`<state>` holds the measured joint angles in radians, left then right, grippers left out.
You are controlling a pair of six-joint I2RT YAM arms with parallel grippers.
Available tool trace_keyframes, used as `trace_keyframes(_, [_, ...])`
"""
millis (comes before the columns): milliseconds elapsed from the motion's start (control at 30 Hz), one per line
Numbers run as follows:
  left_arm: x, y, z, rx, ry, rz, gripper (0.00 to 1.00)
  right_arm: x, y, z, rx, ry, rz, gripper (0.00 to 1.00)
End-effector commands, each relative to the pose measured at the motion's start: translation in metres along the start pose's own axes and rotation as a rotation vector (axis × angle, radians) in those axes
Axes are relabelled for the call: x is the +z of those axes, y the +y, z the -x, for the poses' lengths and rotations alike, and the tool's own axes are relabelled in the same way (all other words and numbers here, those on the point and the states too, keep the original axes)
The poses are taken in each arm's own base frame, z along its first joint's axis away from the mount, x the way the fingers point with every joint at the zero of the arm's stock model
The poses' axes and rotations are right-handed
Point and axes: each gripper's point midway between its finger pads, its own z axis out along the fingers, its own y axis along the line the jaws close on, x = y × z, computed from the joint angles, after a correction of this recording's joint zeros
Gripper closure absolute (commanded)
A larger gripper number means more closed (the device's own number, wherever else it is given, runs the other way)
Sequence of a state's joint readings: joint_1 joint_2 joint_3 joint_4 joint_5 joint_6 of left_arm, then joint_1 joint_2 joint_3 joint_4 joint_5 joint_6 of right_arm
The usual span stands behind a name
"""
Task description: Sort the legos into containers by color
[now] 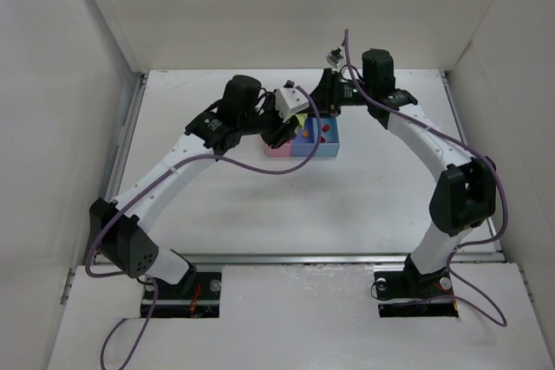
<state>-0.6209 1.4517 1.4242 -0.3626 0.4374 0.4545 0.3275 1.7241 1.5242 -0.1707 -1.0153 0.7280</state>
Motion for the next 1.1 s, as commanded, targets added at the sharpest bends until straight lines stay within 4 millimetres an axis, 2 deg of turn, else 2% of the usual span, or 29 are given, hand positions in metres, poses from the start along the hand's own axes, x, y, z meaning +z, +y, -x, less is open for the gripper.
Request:
trace_keyframes(0, [-0.013, -0.011, 0.0, 0.025, -0.01, -0.009, 1.0, -0.005, -0.002, 0.014, -0.018, -0.064, -0.021, 1.0])
trace_keyframes(67, [-0.015, -0.009, -0.013, 0.016, 0.026, 0.017, 1.0, -0.016, -0.008, 0.022, -0.015, -0.112, -0.057, 1.0])
trace_keyframes(100, [-0.015, -0.013, -0.027, 0.014, 0.059, 0.015, 1.0, -0.016, -0.016, 0.018, 0.002, -0.116, -0.077, 1.0])
trace_keyframes(167, [-0.015, -0.013, -0.044, -0.005, 0.1, 0.034, 1.0, -0.023, -0.024, 0.02, 0.012, -0.159, -0.122, 1.0])
trace_keyframes(200, [-0.017, -0.016, -0.049, -0.016, 0.106, 0.032, 1.0, -0.026, -0.036, 0.019, 0.034, -0.169, -0.148, 1.0])
trace_keyframes(267, [-0.015, -0.021, -0.064, -0.043, 0.13, 0.033, 1.0, -0.028, -0.038, 0.02, 0.033, -0.187, -0.166, 1.0])
trace_keyframes(433, [-0.016, -0.028, -0.075, -0.099, 0.142, 0.032, 1.0, -0.024, -0.053, 0.011, 0.062, -0.188, -0.205, 1.0])
trace_keyframes(533, [-0.016, -0.029, -0.091, -0.107, 0.176, 0.049, 1.0, -0.026, -0.054, 0.01, 0.053, -0.194, -0.213, 1.0])
trace_keyframes(667, [-0.014, -0.029, -0.142, -0.089, 0.281, 0.096, 1.0, -0.03, -0.062, 0.007, 0.052, -0.21, -0.262, 1.0])
trace_keyframes(700, [-0.015, -0.036, -0.165, -0.073, 0.327, 0.087, 1.0, -0.031, -0.067, 0.006, 0.042, -0.208, -0.283, 1.0])
trace_keyframes(733, [-0.016, -0.035, -0.179, -0.061, 0.36, 0.105, 1.0, -0.032, -0.074, -0.001, 0.063, -0.19, -0.316, 1.0])
trace_keyframes(800, [-0.02, -0.038, -0.208, -0.045, 0.417, 0.129, 1.0, -0.038, -0.072, 0.005, 0.035, -0.203, -0.357, 1.0])
trace_keyframes(900, [-0.02, -0.032, -0.221, -0.003, 0.42, 0.155, 1.0, -0.041, -0.077, 0.001, 0.01, -0.184, -0.416, 1.0])
trace_keyframes(933, [-0.021, -0.031, -0.232, 0.0, 0.435, 0.166, 0.99, -0.042, -0.079, -0.001, 0.006, -0.177, -0.421, 1.0])
trace_keyframes(1033, [-0.021, -0.043, -0.256, 0.011, 0.474, 0.13, 0.89, -0.043, -0.081, -0.002, 0.005, -0.174, -0.433, 1.0])
trace_keyframes(1067, [-0.02, -0.044, -0.258, 0.01, 0.467, 0.123, 0.82, -0.043, -0.081, -0.002, 0.005, -0.174, -0.433, 1.0])
